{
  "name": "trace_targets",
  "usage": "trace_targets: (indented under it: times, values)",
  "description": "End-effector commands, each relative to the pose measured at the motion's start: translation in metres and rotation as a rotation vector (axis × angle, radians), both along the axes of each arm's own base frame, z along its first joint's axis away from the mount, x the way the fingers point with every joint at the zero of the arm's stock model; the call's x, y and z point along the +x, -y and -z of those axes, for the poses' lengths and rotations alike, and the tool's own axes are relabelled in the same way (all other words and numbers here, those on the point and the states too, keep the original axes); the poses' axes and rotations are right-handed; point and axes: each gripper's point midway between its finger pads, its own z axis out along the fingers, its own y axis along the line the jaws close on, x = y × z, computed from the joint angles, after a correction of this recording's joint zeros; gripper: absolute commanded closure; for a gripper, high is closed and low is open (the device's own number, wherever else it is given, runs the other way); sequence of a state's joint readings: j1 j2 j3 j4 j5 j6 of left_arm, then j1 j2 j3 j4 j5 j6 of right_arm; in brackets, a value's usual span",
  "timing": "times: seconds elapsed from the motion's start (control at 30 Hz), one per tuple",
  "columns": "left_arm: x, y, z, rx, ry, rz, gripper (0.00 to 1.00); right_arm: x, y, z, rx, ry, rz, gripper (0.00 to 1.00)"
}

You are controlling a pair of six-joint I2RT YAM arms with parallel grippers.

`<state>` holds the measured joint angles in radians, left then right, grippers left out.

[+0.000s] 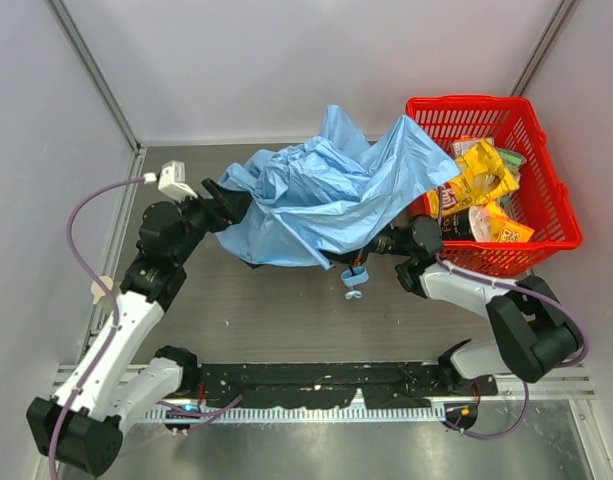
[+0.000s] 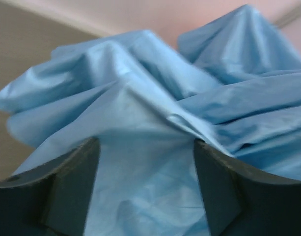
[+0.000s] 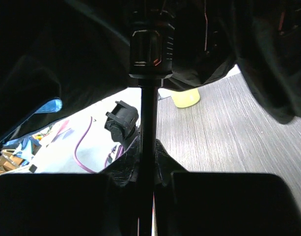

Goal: Put away the umbrella

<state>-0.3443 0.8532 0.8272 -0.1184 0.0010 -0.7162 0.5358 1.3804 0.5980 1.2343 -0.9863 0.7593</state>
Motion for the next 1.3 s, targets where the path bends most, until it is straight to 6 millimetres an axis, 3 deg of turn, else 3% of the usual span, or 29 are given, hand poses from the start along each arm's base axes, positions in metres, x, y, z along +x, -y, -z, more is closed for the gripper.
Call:
trace_targets:
  times: [0.0, 0.1, 0.23, 0.3, 0.33, 0.37, 0.47, 0.53, 0.63, 0.7, 0.8, 0.93, 1.0, 1.13, 1.27]
  values:
    - [-0.028, 0.058, -0.09, -0.134, 0.414, 0.43, 0.37, -0.03, 0.008, -0.055, 0.172, 0.297, -0.062, 0.99]
    - [-0.069, 0.086, -0.125, -0.234, 0.559, 0.709, 0.53, -0.03, 0.004, -0.053, 0.178, 0.281, -0.07, 0.99]
    - [-0.109, 0.121, -0.139, -0.28, 0.575, 0.911, 0.6, -0.031, -0.004, -0.055, 0.195, 0.28, -0.083, 0.99]
    - [-0.11, 0.117, -0.145, -0.264, 0.571, 0.847, 0.62, -0.028, -0.003, -0.06, 0.213, 0.295, -0.052, 0.99]
    - [-0.099, 0.112, -0.131, -0.234, 0.478, 0.766, 0.61, -0.023, -0.002, -0.059, 0.212, 0.287, -0.031, 0.99]
    - [-0.095, 0.101, -0.129, -0.192, 0.463, 0.683, 0.51, -0.023, -0.001, -0.06, 0.209, 0.306, -0.02, 0.99]
    - [-0.079, 0.063, -0.094, -0.059, 0.289, 0.423, 0.22, -0.02, -0.002, -0.052, 0.164, 0.3, -0.011, 0.99]
    - [-0.075, 0.033, -0.065, 0.043, 0.172, 0.276, 0.2, -0.016, -0.002, -0.048, 0.138, 0.308, 0.014, 0.99]
    - [-0.075, -0.007, -0.031, 0.131, 0.074, 0.089, 0.28, -0.008, 0.003, -0.048, 0.112, 0.384, 0.101, 0.99]
    - [-0.076, -0.032, -0.014, 0.156, 0.037, -0.037, 0.36, 0.0, 0.004, -0.037, 0.046, 0.373, 0.134, 0.99]
    - [-0.077, -0.063, -0.016, 0.154, 0.043, -0.196, 0.48, 0.001, 0.004, -0.037, 0.019, 0.393, 0.148, 0.99]
    - [-0.058, -0.094, -0.018, 0.241, -0.033, -0.409, 0.66, -0.003, 0.005, -0.035, -0.009, 0.408, 0.132, 0.99]
    - [-0.039, -0.089, -0.026, 0.246, -0.037, -0.42, 0.66, -0.003, 0.004, -0.031, -0.031, 0.424, 0.131, 0.99]
    - [0.012, -0.052, -0.024, 0.166, -0.076, -0.27, 0.77, -0.005, -0.003, -0.025, -0.062, 0.425, 0.127, 0.99]
    - [0.036, 0.016, -0.023, 0.025, -0.067, -0.015, 0.82, -0.001, -0.01, -0.026, -0.035, 0.43, 0.15, 0.99]
